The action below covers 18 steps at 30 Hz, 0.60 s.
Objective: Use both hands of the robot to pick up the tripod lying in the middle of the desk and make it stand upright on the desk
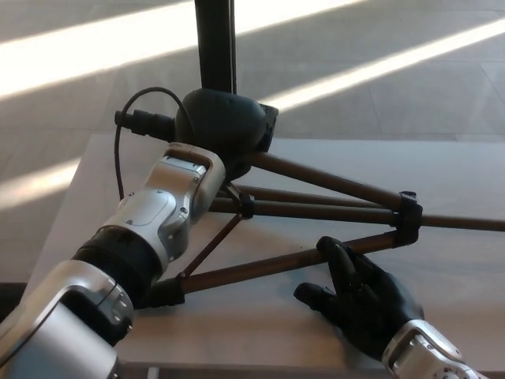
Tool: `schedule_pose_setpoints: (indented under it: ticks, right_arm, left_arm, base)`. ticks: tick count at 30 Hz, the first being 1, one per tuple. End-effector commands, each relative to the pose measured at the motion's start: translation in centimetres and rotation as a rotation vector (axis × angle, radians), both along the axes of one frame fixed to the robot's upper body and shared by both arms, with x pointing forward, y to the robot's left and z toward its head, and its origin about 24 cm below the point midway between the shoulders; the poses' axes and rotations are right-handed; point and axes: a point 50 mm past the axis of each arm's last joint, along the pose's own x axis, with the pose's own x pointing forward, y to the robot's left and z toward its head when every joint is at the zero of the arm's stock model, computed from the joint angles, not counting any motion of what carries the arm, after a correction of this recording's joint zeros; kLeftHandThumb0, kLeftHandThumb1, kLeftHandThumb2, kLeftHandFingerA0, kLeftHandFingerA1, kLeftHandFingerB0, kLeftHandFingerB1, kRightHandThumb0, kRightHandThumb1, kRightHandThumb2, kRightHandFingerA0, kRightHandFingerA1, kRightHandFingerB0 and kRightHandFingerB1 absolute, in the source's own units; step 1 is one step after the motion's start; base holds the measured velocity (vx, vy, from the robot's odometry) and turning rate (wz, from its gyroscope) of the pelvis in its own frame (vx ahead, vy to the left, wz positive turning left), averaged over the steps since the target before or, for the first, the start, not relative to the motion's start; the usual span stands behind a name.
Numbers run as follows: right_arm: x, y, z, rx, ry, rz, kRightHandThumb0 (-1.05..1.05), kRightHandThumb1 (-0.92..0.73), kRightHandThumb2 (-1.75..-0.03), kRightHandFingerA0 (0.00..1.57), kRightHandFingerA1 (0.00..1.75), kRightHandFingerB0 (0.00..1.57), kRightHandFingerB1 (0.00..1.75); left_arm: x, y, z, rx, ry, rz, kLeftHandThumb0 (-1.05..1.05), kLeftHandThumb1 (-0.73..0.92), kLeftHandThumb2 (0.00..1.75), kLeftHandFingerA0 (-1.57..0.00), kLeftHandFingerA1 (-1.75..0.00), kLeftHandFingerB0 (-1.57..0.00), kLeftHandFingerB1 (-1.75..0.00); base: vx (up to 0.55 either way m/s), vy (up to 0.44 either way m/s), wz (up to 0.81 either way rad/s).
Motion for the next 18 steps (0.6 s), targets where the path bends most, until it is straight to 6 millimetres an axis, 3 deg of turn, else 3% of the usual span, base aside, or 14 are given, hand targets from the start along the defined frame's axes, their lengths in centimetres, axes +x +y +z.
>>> schedule_pose_setpoints:
  ticks: [1, 2, 3, 4, 7, 9, 12, 14, 16, 18]
  right_arm:
    - [-1.8, 0.0, -2.6, -0.056, 0.124, 0.006, -1.05, -0.37, -0.59, 0.7, 1.22, 0.8, 0.95]
    - [-2.0, 0.0, -2.8, -0.05, 0.135, 0.009, -1.05, -0.37, -0.58, 0.7, 1.22, 0.81, 0.95]
    - [-2.2, -0.1, -3.1, -0.052, 0.154, 0.014, -1.05, -0.33, -0.57, 0.71, 1.2, 0.83, 0.94]
    - [-2.2, -0.1, -3.1, -0.053, 0.158, 0.015, -1.05, -0.31, -0.58, 0.71, 1.2, 0.85, 0.94]
    - [-2.1, -0.2, -3.2, -0.063, 0.165, 0.019, -1.05, -0.31, -0.59, 0.73, 1.19, 0.86, 0.94]
    - [-2.1, -0.3, -3.3, -0.066, 0.176, 0.013, -1.05, -0.32, -0.58, 0.75, 1.19, 0.88, 0.91]
    - [-2.2, -0.3, -3.3, -0.069, 0.169, 0.02, -1.05, -0.32, -0.57, 0.73, 1.19, 0.86, 0.92]
    - [-2.2, -0.4, -3.4, -0.081, 0.179, 0.015, -1.05, -0.32, -0.58, 0.78, 1.17, 0.86, 0.91]
    - [-2.1, -0.4, -3.3, -0.089, 0.182, 0.012, -1.05, -0.32, -0.58, 0.79, 1.17, 0.87, 0.92]
    - [-2.0, -0.6, -3.3, -0.086, 0.188, 0.004, -1.05, -0.32, -0.58, 0.75, 1.19, 0.86, 0.93]
  left_arm:
    - [0.6, 0.7, 3.5, 0.021, -0.11, -0.018, -0.22, 0.62, 0.71, -0.86, -1.71, -0.75, -1.36]
    - [0.7, 0.8, 3.9, 0.051, -0.138, -0.007, -0.23, 0.58, 0.72, -0.88, -1.68, -0.78, -1.27]
    - [1.0, 0.9, 5.4, 0.015, -0.126, -0.003, -0.21, 0.57, 0.78, -0.88, -1.5, -0.81, -1.09]
    - [1.1, 0.9, 5.8, 0.01, -0.129, -0.003, -0.21, 0.56, 0.79, -0.9, -1.44, -0.83, -1.02]
    - [1.2, 0.8, 6.5, -0.001, -0.147, -0.011, -0.22, 0.56, 0.88, -0.9, -1.52, -0.82, -1.15]
    - [1.2, 0.5, 7.0, -0.004, -0.167, -0.017, -0.14, 0.58, 0.83, -0.92, -1.69, -0.74, -1.26]
    - [1.2, 0.5, 7.2, -0.002, -0.179, -0.021, -0.18, 0.54, 0.81, -0.89, -1.66, -0.76, -1.28]
    - [1.2, 0.5, 7.2, -0.017, -0.186, -0.021, -0.18, 0.52, 0.83, -0.88, -1.75, -0.7, -1.52]
    - [1.2, 0.6, 7.3, -0.039, -0.182, -0.022, -0.17, 0.54, 0.8, -0.87, -1.74, -0.73, -1.47]
    - [1.2, 0.4, 7.3, -0.056, -0.171, -0.016, -0.19, 0.54, 0.81, -0.87, -1.75, -0.69, -1.53]
  base:
    - [0.0, 0.0, 0.0]
    - [0.0, 0.0, 0.0]
    - [0.0, 0.0, 0.0]
    - [0.0, 0.0, 0.0]
    - [0.0, 0.0, 0.0]
    - [0.0, 0.0, 0.0]
    - [0.0, 0.0, 0.0]
    - [0.0, 0.0, 0.0]
    - [0.0, 0.0, 0.0]
    - [0.0, 0.0, 0.0]
